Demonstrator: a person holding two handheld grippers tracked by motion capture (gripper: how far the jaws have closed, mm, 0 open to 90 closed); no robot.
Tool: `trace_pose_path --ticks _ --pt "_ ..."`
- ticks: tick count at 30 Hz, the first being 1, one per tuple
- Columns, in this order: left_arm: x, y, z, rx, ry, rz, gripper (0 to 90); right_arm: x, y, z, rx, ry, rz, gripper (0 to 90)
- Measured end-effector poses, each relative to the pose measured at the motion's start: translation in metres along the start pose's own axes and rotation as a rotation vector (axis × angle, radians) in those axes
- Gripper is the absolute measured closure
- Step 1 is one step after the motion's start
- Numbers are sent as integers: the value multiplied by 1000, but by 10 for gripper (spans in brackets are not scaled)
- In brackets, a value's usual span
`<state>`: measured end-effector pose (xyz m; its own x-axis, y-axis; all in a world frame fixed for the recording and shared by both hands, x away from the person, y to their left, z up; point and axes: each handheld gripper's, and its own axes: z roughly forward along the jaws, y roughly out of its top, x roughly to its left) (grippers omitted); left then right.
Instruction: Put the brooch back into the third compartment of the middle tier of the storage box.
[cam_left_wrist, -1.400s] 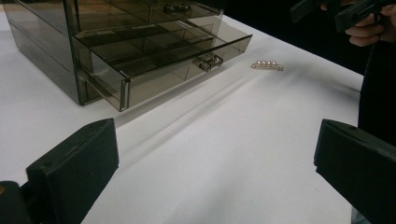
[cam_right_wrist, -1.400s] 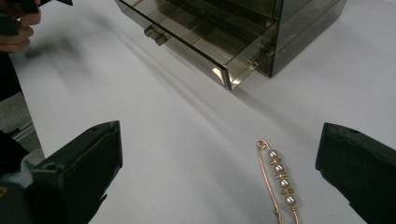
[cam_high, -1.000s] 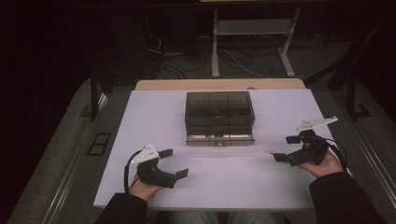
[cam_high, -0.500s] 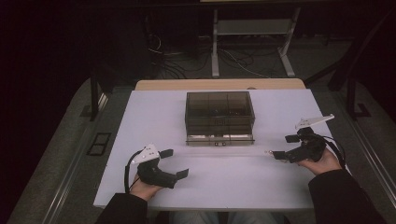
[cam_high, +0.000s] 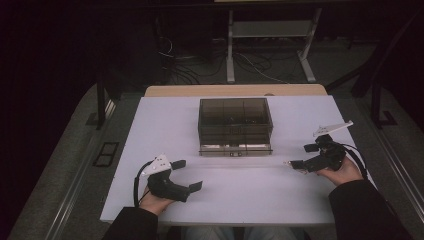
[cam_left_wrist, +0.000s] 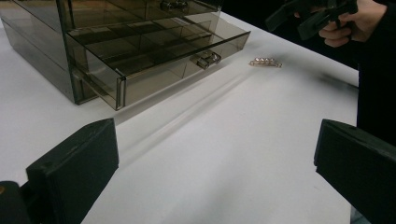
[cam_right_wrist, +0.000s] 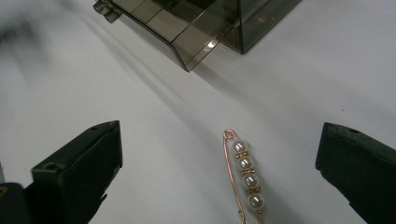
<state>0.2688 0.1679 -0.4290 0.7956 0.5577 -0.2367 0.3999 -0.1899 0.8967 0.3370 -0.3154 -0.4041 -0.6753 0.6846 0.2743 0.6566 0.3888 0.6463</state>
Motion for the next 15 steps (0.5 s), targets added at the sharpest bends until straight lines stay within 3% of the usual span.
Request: trace_pose_path --ticks 15 --pt "0 0 1 7 -3 1 0 -10 1 18 66 1 -9 2"
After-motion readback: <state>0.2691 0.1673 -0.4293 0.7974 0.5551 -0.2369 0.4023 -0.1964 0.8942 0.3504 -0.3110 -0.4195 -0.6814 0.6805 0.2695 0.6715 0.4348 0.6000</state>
